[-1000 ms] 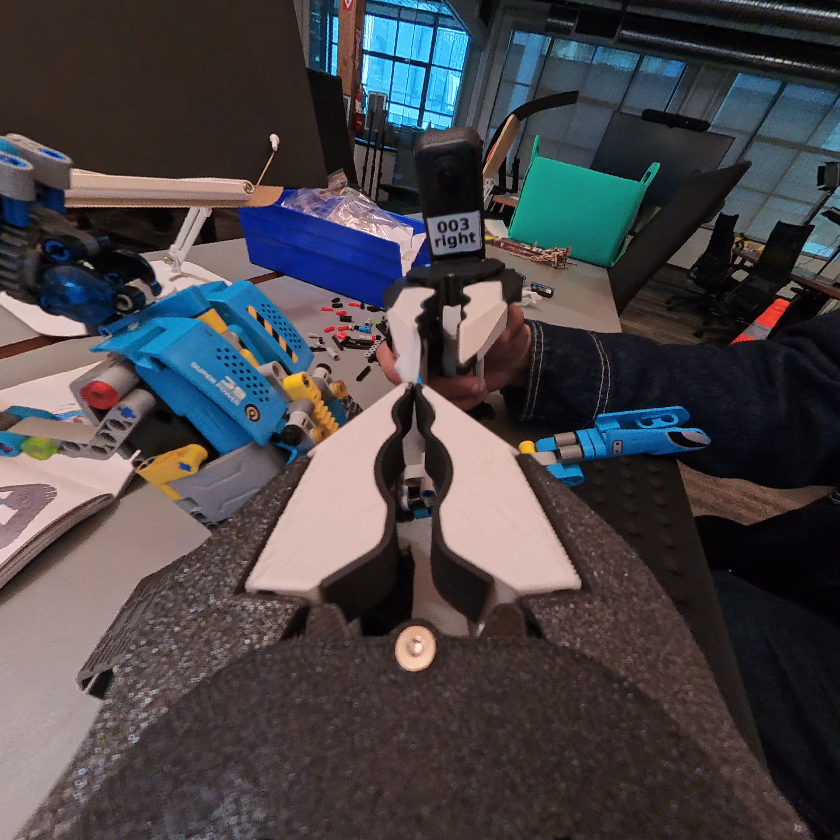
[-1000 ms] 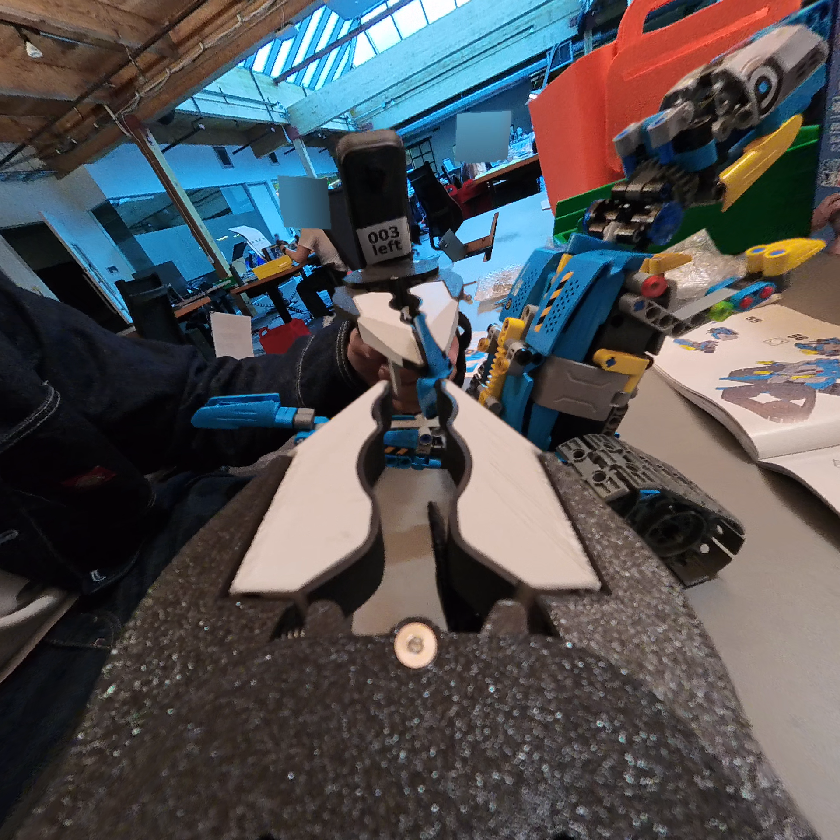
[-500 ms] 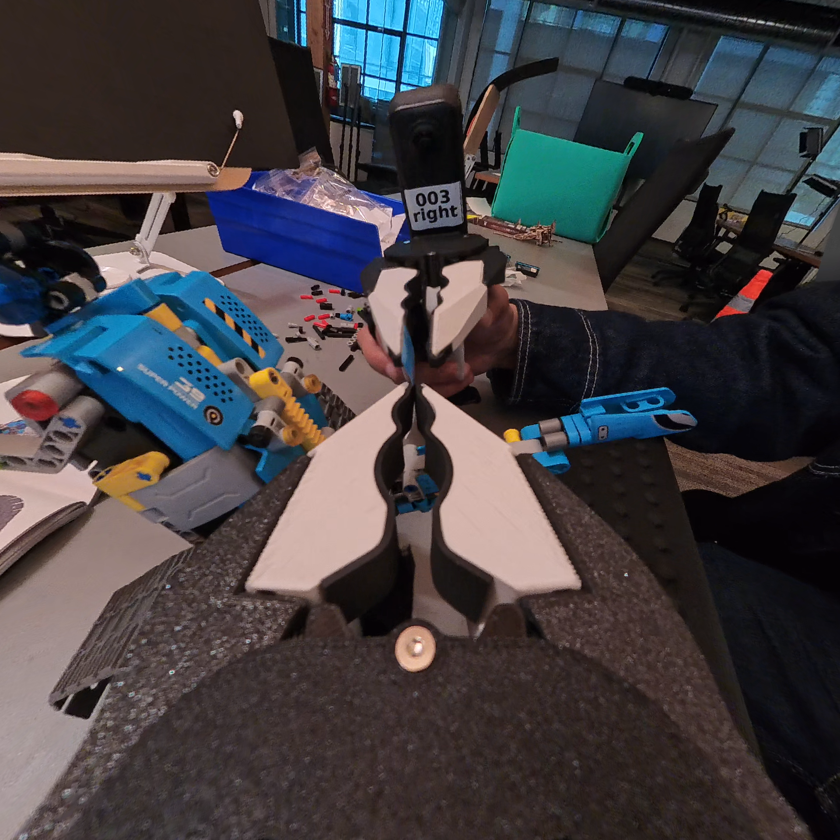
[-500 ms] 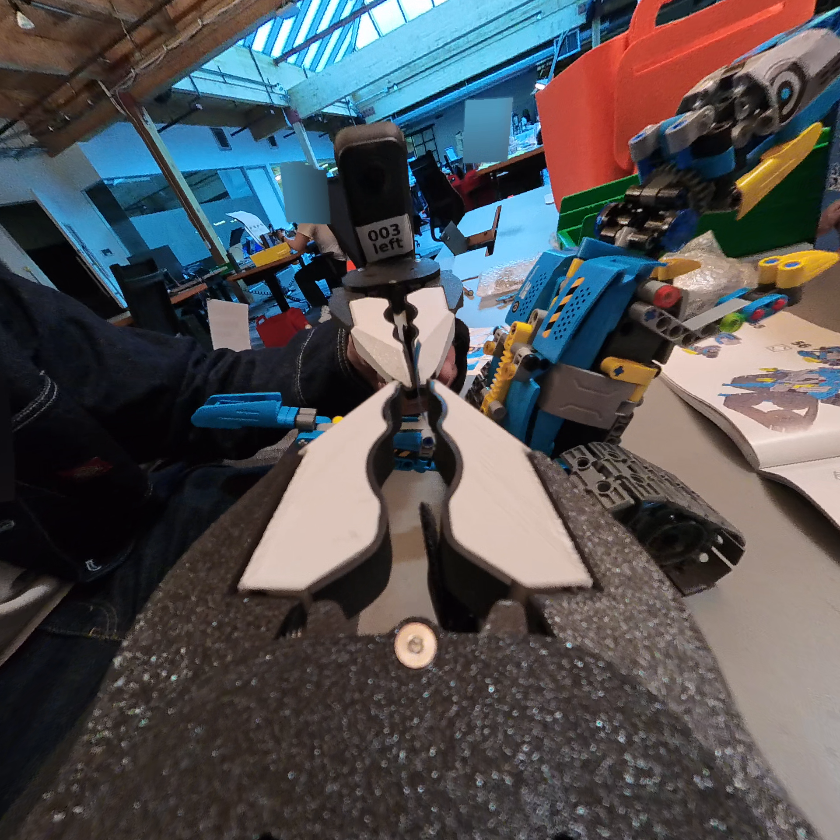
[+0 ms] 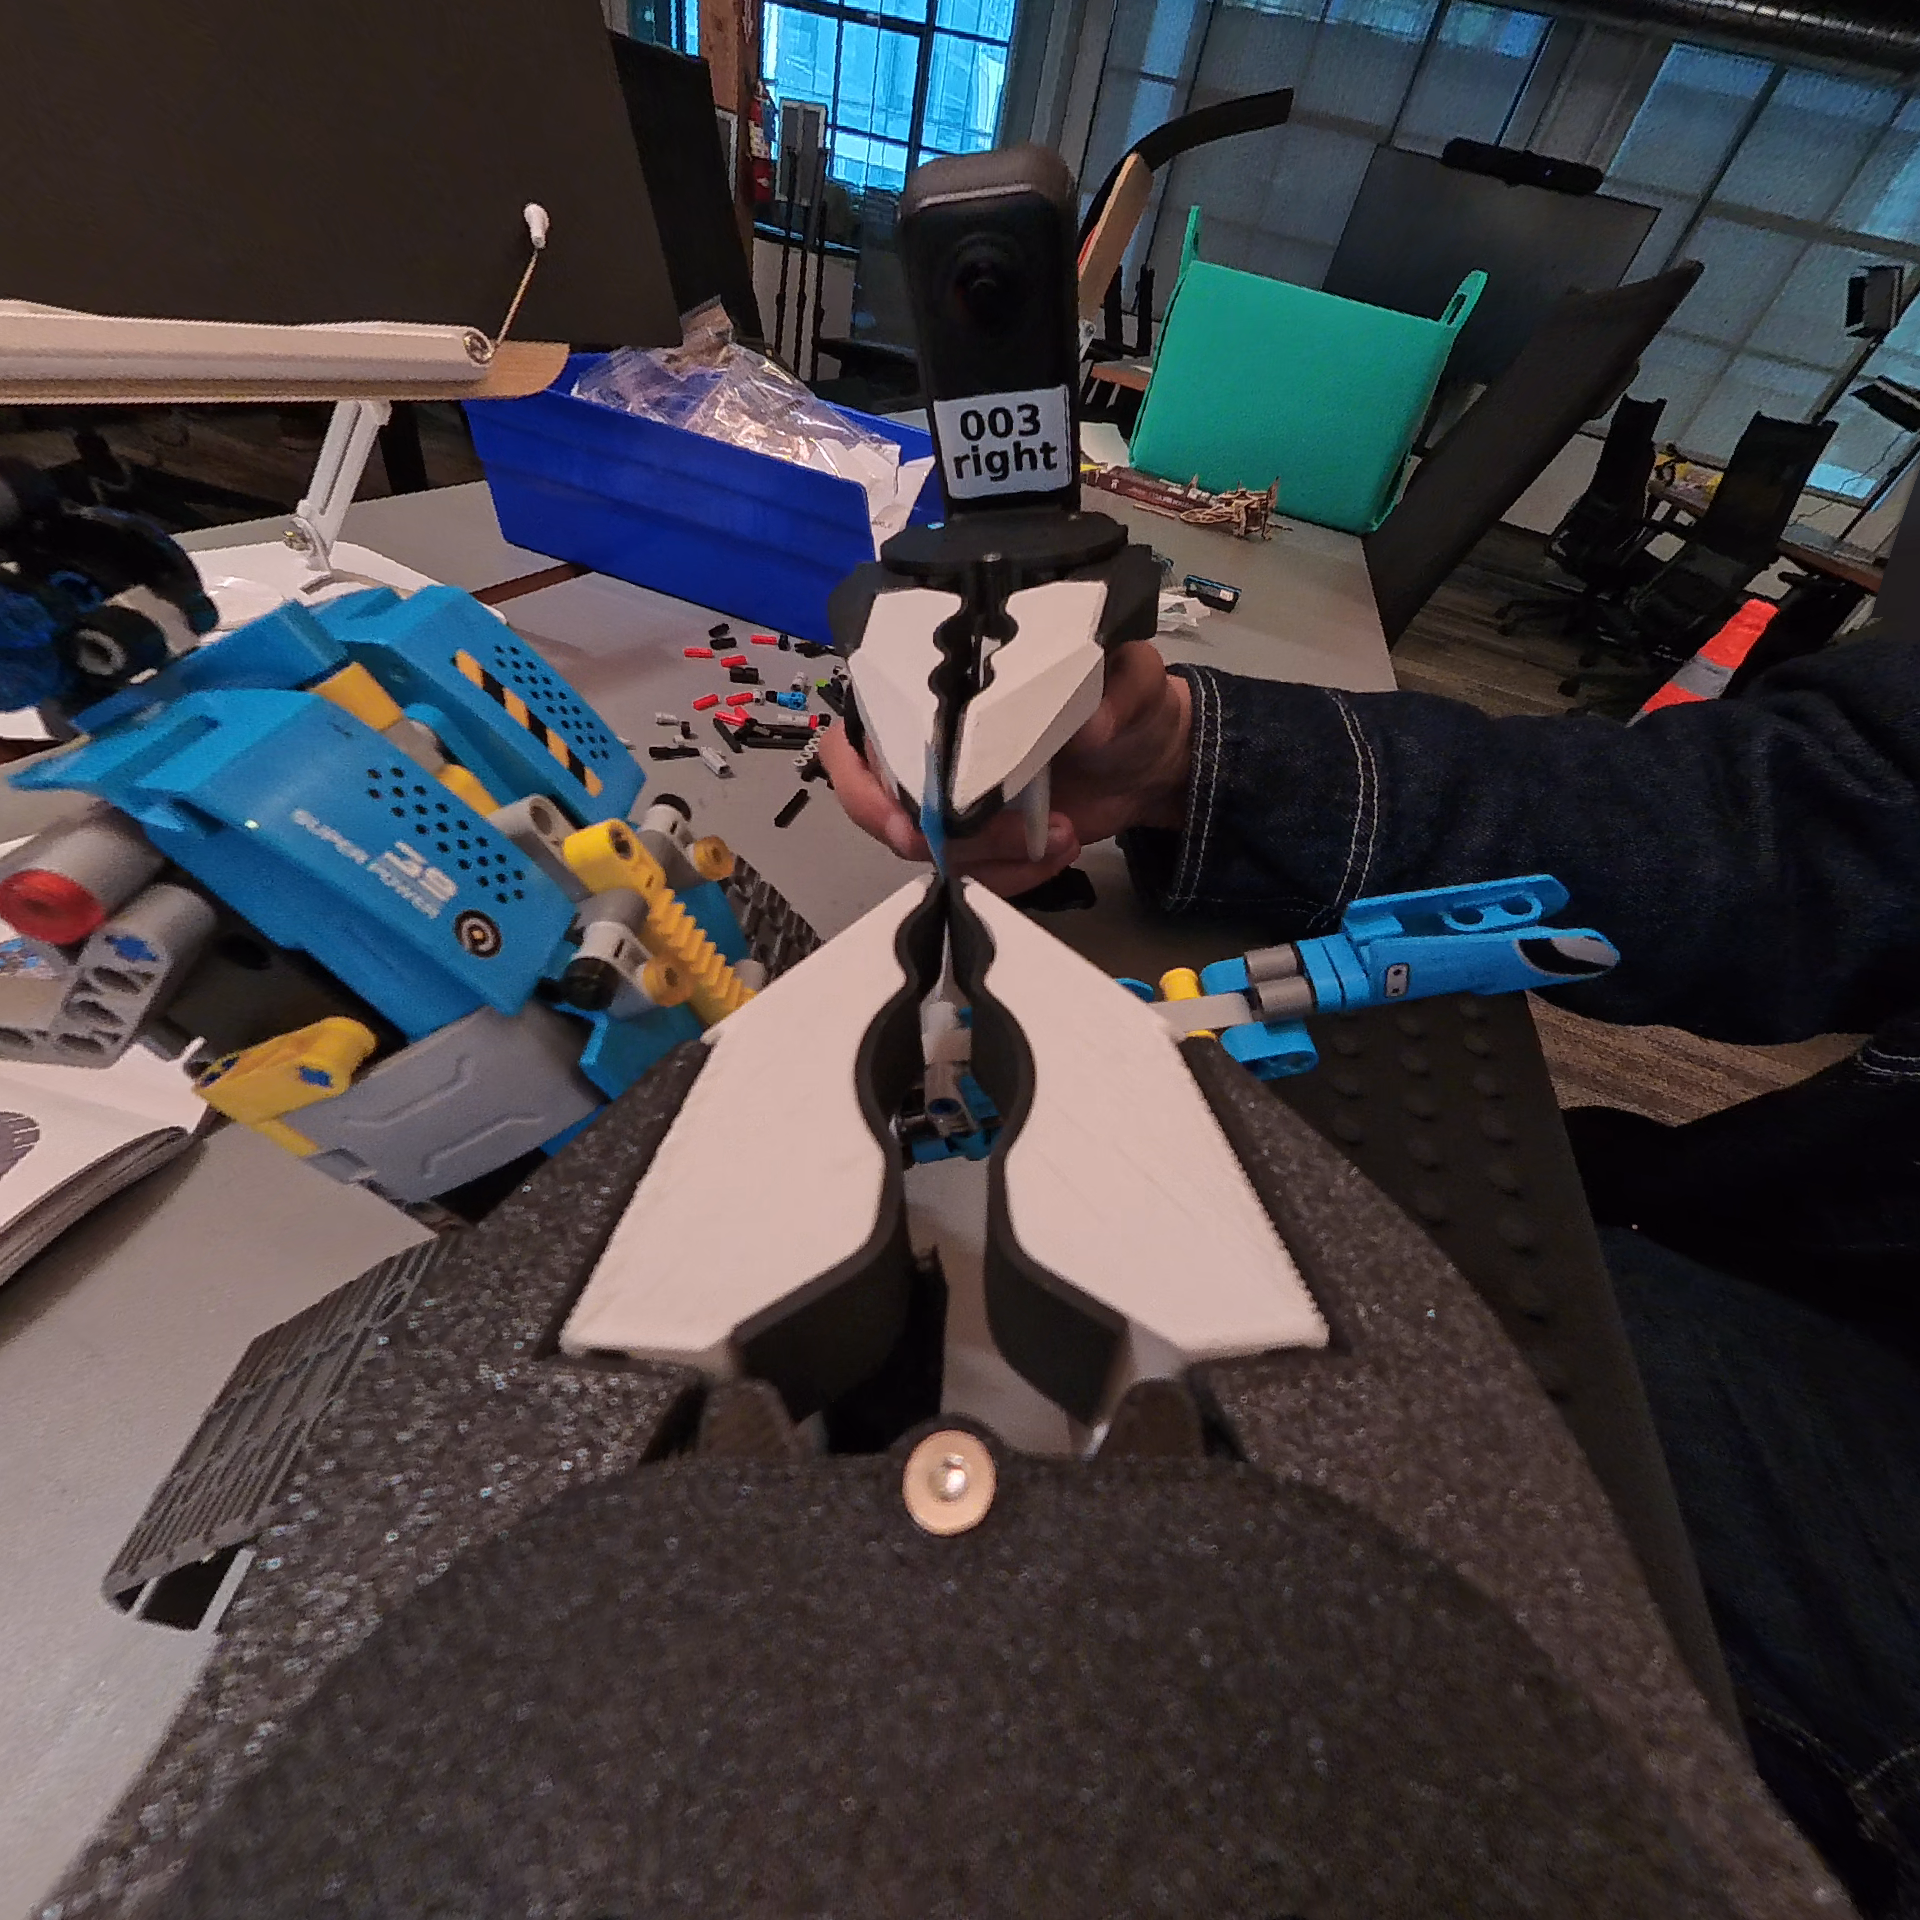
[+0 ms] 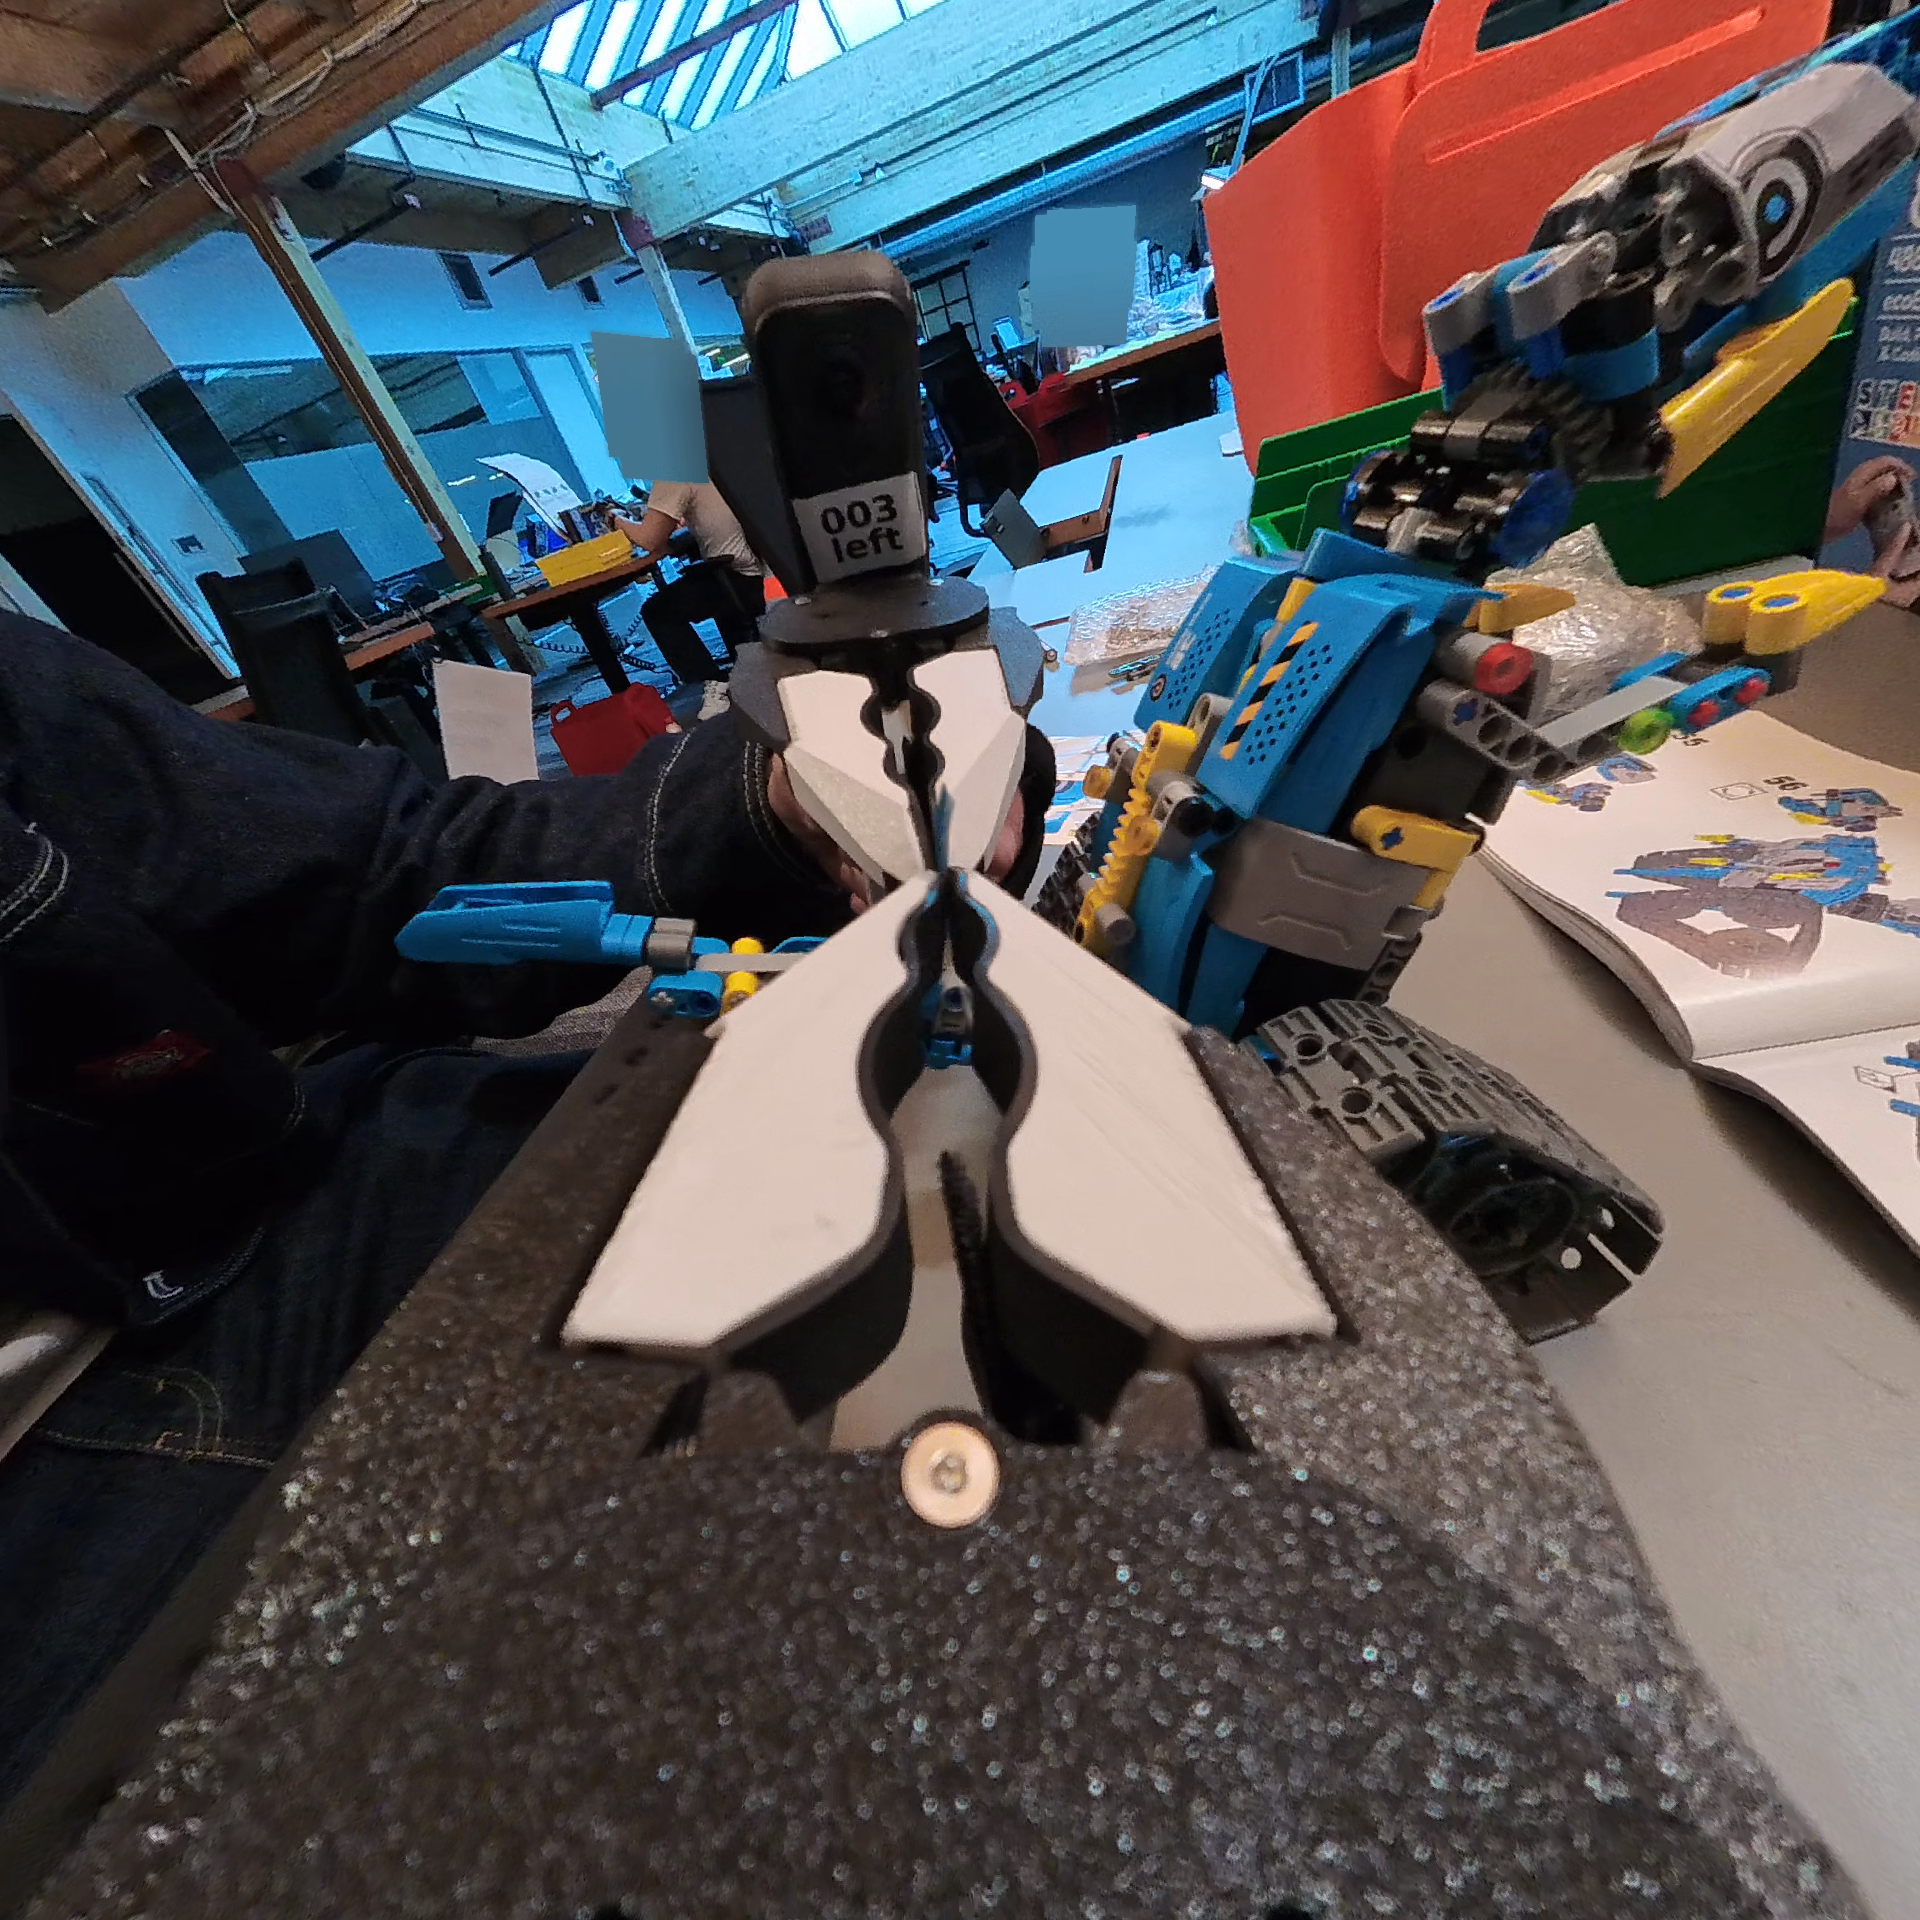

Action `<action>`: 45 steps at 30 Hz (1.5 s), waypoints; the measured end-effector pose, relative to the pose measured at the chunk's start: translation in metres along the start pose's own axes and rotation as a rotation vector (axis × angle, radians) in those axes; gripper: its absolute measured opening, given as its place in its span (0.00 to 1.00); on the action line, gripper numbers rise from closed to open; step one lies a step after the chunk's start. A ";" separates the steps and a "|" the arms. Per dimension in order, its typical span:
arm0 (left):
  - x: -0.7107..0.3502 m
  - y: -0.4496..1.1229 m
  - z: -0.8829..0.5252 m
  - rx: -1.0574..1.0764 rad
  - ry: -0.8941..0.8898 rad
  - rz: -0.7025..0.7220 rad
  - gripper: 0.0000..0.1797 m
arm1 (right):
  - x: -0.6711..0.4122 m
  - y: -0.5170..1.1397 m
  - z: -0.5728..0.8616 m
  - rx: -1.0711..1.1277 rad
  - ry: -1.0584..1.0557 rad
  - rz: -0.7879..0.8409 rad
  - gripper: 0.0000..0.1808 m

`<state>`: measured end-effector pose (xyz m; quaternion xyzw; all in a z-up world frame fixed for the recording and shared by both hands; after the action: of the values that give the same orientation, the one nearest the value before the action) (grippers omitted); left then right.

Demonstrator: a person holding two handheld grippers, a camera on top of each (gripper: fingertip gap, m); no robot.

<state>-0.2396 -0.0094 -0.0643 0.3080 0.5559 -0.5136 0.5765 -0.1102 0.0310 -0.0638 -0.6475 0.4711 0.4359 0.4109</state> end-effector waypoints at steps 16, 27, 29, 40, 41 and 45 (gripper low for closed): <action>-0.029 -0.061 -0.036 -0.285 -0.084 0.360 0.18 | 0.018 -0.003 0.027 0.065 0.097 0.005 0.00; -0.025 -0.053 -0.037 -0.295 -0.088 0.305 0.21 | 0.019 0.003 0.030 0.079 0.111 0.006 0.00; -0.024 -0.052 -0.038 -0.289 -0.097 0.304 0.21 | 0.018 0.004 0.029 0.075 0.114 0.015 0.00; -0.020 -0.047 -0.040 -0.301 -0.110 0.251 0.24 | 0.020 0.004 0.032 0.097 0.126 0.013 0.00; -0.020 -0.047 -0.040 -0.304 -0.110 0.251 0.24 | 0.019 0.004 0.032 0.096 0.125 0.014 0.00; -0.020 -0.047 -0.040 -0.318 -0.098 0.243 0.24 | 0.019 0.007 0.031 0.092 0.125 0.021 0.00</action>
<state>-0.2934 0.0197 -0.0426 0.2526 0.5598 -0.3604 0.7021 -0.1191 0.0544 -0.0916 -0.6491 0.5220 0.3766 0.4053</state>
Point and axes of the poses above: each gripper's, where its closed fingertips meet, y out along the fingers, x out of its underside, z = x × y across the jaws, the point moved 7 cm from there along -y, back along the fingers, and after that the axes turned 5 degrees about -z, right-handed, at the moved point
